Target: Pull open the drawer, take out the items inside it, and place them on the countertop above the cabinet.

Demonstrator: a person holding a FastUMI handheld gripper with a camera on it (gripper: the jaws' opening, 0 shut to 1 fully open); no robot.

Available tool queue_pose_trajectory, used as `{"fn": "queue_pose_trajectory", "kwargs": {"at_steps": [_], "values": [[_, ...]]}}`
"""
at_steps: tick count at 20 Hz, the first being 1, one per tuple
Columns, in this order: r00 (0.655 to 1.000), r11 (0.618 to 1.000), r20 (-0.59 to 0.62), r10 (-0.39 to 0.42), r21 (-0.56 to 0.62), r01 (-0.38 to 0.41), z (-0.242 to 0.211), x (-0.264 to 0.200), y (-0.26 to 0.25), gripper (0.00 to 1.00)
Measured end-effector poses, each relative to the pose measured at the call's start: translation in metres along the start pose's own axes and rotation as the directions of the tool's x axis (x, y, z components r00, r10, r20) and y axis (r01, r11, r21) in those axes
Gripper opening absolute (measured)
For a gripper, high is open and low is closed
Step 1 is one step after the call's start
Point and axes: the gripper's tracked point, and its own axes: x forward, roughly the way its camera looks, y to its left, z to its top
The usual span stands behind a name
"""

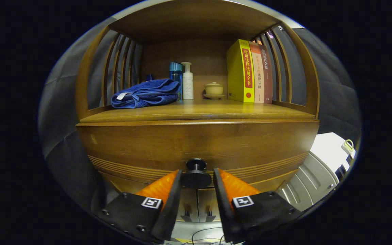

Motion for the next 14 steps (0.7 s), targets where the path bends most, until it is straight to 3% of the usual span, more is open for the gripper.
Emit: {"fn": "queue_pose_trajectory", "kwargs": {"at_steps": [9,14], "values": [[1.000,1.000,0.002,-0.011,-0.004,0.011,-0.001,-0.006,0.000,0.46],[1.000,1.000,-0.012,-0.010,0.011,0.010,-0.009,-0.030,0.001,0.46]]}}
